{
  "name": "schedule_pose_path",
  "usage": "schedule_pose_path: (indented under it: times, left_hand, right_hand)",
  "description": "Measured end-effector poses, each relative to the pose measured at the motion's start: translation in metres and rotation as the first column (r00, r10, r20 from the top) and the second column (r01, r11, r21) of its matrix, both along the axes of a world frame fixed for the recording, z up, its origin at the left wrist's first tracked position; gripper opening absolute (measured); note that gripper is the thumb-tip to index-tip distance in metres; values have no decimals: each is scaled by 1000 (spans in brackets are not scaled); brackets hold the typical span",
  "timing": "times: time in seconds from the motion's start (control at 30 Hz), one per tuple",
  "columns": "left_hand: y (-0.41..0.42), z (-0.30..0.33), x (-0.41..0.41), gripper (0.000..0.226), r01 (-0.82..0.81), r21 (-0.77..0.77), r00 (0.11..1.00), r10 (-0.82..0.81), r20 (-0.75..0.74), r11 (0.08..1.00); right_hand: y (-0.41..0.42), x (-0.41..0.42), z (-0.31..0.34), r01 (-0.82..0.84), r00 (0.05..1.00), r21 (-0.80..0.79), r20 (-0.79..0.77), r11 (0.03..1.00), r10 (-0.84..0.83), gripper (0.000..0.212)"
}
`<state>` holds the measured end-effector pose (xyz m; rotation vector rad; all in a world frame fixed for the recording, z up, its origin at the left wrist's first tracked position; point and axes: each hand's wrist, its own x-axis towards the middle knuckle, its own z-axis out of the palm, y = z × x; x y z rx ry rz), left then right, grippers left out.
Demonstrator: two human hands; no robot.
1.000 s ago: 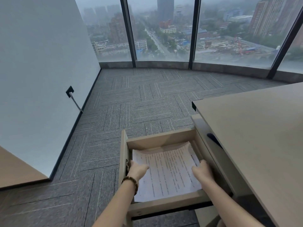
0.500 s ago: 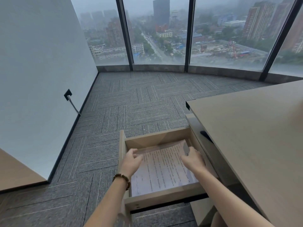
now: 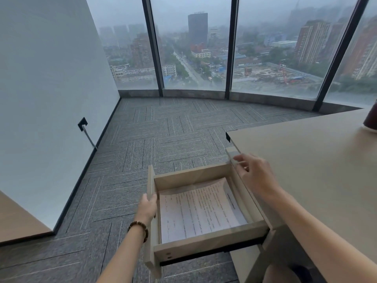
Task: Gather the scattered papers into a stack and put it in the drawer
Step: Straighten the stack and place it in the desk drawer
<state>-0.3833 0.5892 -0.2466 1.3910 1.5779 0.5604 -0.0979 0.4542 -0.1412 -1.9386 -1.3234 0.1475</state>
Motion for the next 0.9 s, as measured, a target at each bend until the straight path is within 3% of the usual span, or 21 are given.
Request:
schedule_pose_path:
  times: [0.13, 0.23, 0.5, 0.9]
  left_hand:
    - [36, -53, -14, 71, -131, -193, 939, 184, 290, 972]
    - [13, -19, -4, 38, -176, -299, 866, 292, 406, 938]
    - [5, -15, 32, 17, -151, -249, 926, 225, 302, 957]
    - [-8, -34, 116, 21, -62, -179, 947, 115, 299, 982]
  right_hand:
    - [-10, 34, 1, 145, 963, -102, 244, 984, -117, 27]
    - [-15, 54, -4, 249, 919, -284, 372, 926, -133, 33]
    - [-13, 60, -13, 269, 912, -278, 382, 922, -151, 33]
    - [-11, 61, -14, 262, 921, -253, 353, 931, -164, 33]
